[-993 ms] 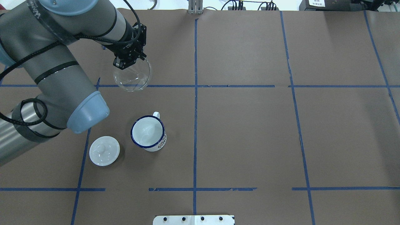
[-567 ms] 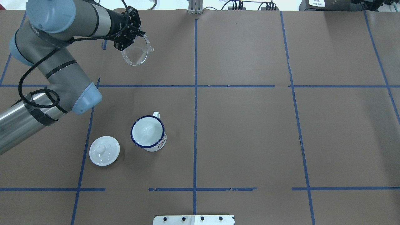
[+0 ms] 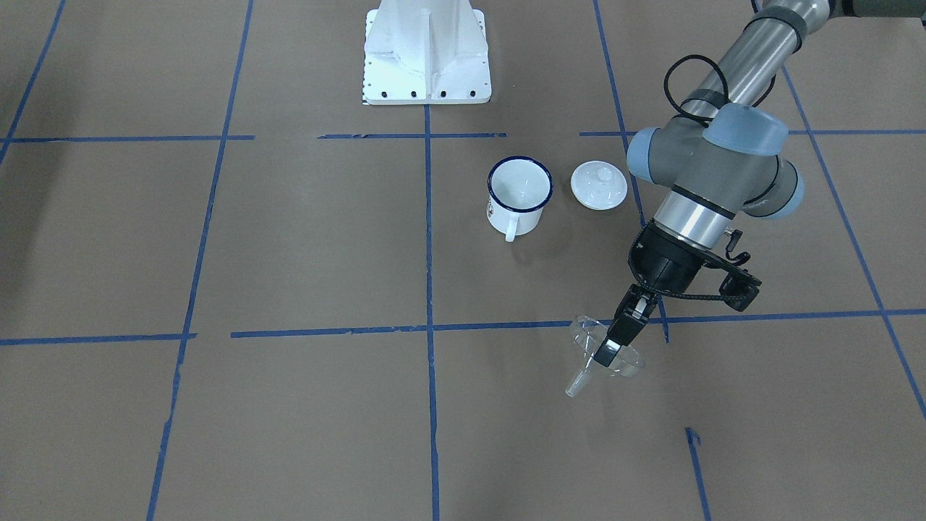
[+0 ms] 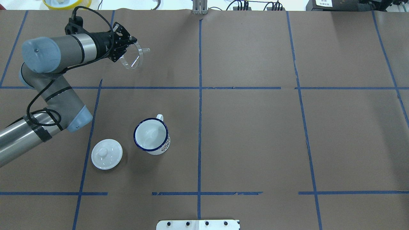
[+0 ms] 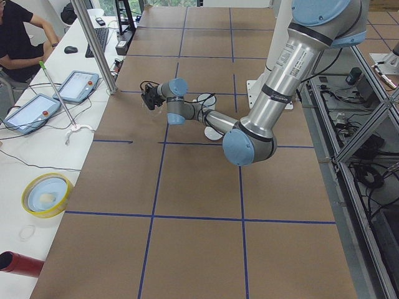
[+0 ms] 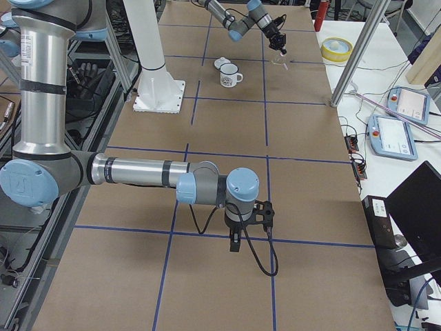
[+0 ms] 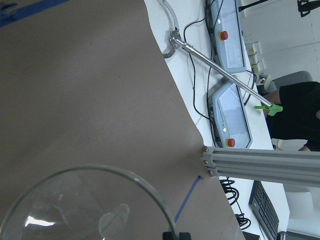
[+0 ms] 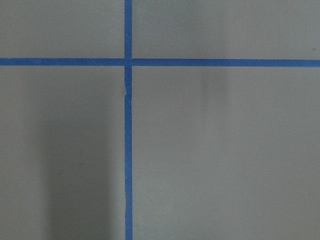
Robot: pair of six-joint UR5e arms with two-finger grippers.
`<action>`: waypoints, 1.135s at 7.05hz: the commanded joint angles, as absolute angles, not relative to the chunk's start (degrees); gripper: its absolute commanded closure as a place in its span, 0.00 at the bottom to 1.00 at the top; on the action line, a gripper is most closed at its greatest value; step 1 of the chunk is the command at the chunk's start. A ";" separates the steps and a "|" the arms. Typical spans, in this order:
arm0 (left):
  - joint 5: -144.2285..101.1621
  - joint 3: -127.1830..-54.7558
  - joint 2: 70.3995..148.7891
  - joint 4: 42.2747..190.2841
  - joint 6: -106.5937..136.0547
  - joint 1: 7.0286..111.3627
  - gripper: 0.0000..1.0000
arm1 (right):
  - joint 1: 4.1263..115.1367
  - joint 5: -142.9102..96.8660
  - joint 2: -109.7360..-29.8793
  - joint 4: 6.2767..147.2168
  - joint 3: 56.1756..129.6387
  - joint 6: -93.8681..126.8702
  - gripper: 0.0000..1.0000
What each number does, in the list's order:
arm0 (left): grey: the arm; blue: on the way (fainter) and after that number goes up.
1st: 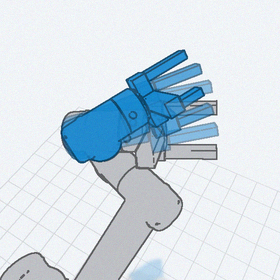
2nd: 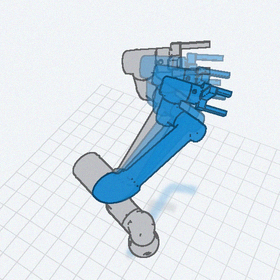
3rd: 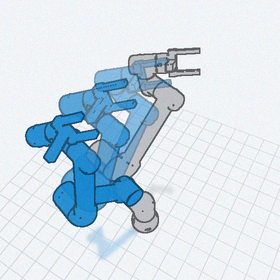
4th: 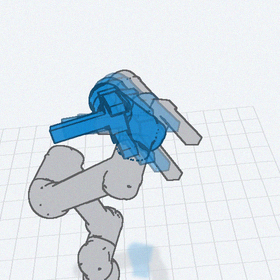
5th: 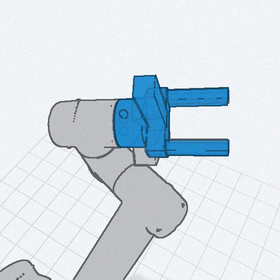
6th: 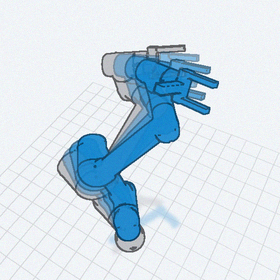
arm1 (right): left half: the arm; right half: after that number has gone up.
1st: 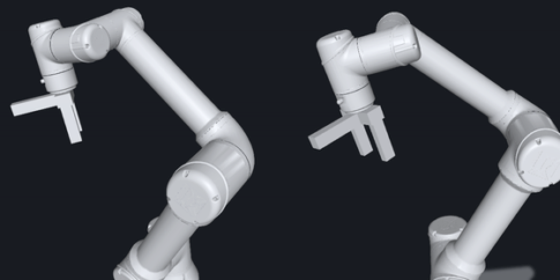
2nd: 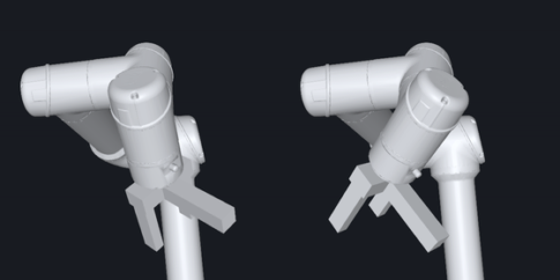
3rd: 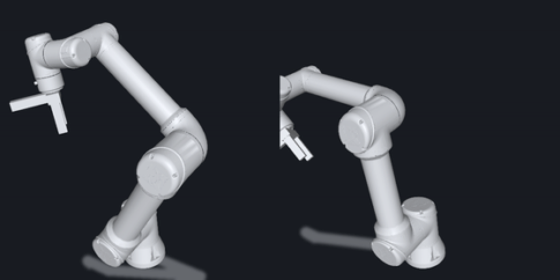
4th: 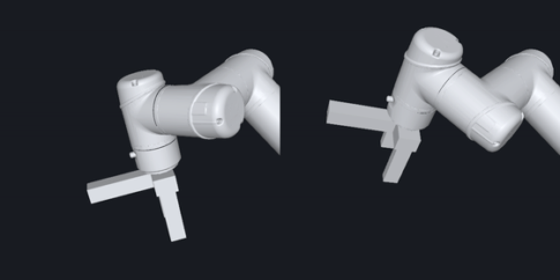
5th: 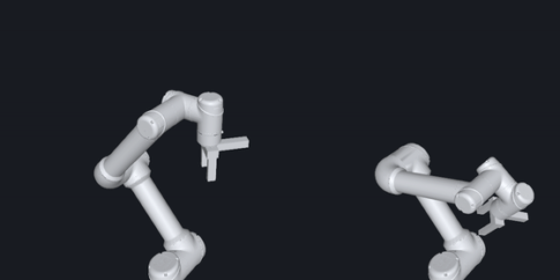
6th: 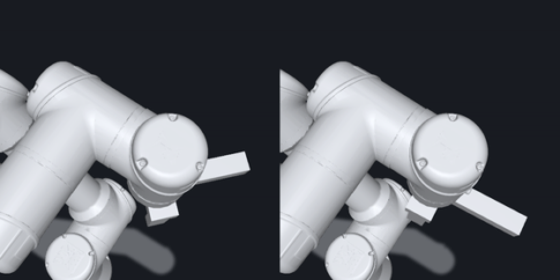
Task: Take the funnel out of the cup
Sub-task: 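Lower the funnel onto the table farther from the robot and release it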
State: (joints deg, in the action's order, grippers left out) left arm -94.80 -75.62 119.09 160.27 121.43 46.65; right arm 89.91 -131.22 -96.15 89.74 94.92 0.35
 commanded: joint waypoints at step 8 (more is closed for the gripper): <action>-89.47 -63.91 122.16 171.12 122.08 43.59 0.94 | 89.91 -131.22 -96.15 89.74 94.92 0.35 0.00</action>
State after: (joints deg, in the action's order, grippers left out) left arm -89.49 -65.20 121.36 171.10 122.08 43.63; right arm 89.91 -131.22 -96.15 89.74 94.92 0.35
